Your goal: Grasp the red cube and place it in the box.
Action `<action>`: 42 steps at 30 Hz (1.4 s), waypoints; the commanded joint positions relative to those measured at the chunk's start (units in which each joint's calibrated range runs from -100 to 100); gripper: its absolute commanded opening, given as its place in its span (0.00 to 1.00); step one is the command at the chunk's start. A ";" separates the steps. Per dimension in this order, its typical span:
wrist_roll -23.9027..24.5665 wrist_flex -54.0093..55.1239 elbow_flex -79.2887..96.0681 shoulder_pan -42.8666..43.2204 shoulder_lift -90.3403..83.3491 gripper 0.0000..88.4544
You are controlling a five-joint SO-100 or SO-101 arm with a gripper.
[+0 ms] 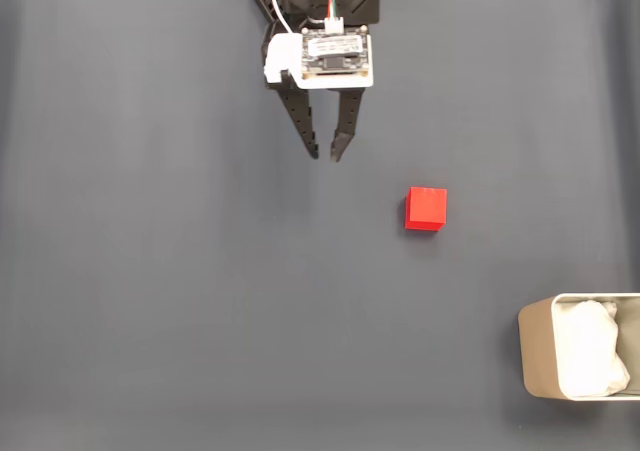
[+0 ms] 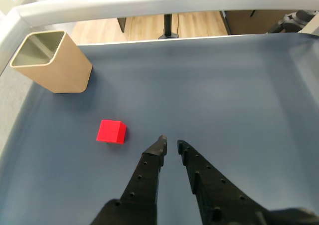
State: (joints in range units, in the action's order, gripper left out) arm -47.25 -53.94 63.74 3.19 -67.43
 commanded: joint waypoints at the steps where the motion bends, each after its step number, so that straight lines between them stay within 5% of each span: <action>1: -0.49 -3.85 -7.81 2.70 3.40 0.03; 27: -1.42 -12.70 -28.98 18.26 22.03 0.07; 42: -4.93 -10.49 -31.08 18.61 28.35 0.10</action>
State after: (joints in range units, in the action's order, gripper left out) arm -51.79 -66.03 36.53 21.44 -39.38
